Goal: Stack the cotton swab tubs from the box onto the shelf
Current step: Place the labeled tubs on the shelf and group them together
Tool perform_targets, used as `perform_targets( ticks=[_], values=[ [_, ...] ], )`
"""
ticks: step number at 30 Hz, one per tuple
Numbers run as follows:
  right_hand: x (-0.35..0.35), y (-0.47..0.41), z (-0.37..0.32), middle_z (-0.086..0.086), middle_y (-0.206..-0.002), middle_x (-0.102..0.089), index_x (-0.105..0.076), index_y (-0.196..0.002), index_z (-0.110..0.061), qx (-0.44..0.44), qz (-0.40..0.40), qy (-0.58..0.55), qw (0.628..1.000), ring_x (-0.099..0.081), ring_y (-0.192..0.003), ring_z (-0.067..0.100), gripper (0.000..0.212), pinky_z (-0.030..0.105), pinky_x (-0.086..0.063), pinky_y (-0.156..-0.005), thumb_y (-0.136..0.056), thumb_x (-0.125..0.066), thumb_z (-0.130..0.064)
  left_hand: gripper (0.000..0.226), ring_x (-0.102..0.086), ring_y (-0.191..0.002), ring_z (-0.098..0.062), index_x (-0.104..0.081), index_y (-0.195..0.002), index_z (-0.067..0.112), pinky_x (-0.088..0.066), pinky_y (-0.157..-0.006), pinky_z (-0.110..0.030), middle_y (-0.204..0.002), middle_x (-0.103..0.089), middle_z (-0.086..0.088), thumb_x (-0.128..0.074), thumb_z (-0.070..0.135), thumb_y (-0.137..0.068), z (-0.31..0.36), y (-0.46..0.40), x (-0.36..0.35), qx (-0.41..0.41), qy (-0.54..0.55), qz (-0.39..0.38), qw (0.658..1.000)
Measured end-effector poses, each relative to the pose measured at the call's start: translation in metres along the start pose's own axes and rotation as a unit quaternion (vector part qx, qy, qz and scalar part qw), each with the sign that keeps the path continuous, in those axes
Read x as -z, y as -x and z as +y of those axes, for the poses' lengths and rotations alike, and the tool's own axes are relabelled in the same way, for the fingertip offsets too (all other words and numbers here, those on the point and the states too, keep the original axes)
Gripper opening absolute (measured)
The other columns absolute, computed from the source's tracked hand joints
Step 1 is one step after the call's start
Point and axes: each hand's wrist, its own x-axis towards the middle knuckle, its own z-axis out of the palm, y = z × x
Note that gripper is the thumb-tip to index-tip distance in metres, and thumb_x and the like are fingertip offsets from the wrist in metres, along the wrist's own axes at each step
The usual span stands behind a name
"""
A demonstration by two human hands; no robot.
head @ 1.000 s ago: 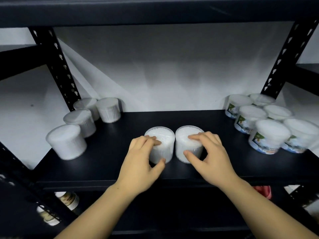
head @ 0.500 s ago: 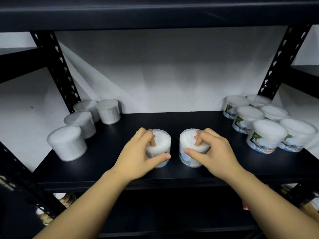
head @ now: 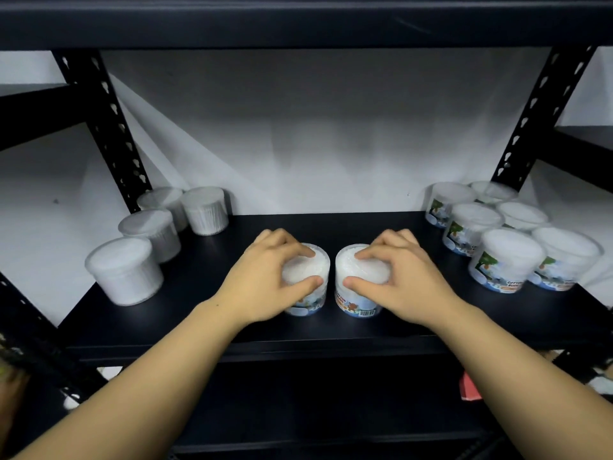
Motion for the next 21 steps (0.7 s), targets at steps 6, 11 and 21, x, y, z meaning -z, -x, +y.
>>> perform_targets(
  ticks=[6,11,21],
  values=[
    [-0.012,-0.002,-0.005,-0.016,-0.096,-0.053,-0.073,-0.105,-0.028,-0.001,-0.021,0.048,0.999,-0.044,-0.094,0.010,0.047,0.034,-0.040,-0.091,-0.075,-0.071,-0.064,0.049,-0.051,-0.098,-0.009,-0.072,-0.108,0.033,-0.047,-0.091,-0.038,-0.101,-0.057,0.018,-0.063,0.067,-0.074,-0.001,-0.005,-0.007,0.015,-0.019,-0.037,0.999],
    [0.001,0.008,0.013,-0.017,-0.103,-0.061,-0.075,-0.103,-0.026,0.012,-0.053,-0.072,0.996,-0.058,-0.103,0.006,0.027,0.036,-0.049,-0.092,-0.077,-0.081,-0.028,0.035,-0.062,-0.110,-0.002,-0.076,-0.105,0.031,-0.049,-0.097,-0.030,-0.110,-0.065,0.020,-0.073,0.038,-0.070,-0.005,-0.001,-0.001,0.022,0.094,-0.055,0.994],
    [0.013,0.019,0.029,-0.015,-0.119,-0.070,-0.076,-0.102,-0.019,0.011,-0.075,-0.136,0.988,-0.057,-0.126,-0.002,0.026,0.036,-0.041,-0.114,-0.079,-0.081,-0.008,0.031,-0.064,-0.114,-0.003,-0.075,-0.091,0.029,-0.048,-0.099,-0.027,-0.111,-0.071,0.015,-0.073,0.019,-0.062,0.001,-0.003,0.000,0.017,0.162,-0.080,0.983]
  ],
)
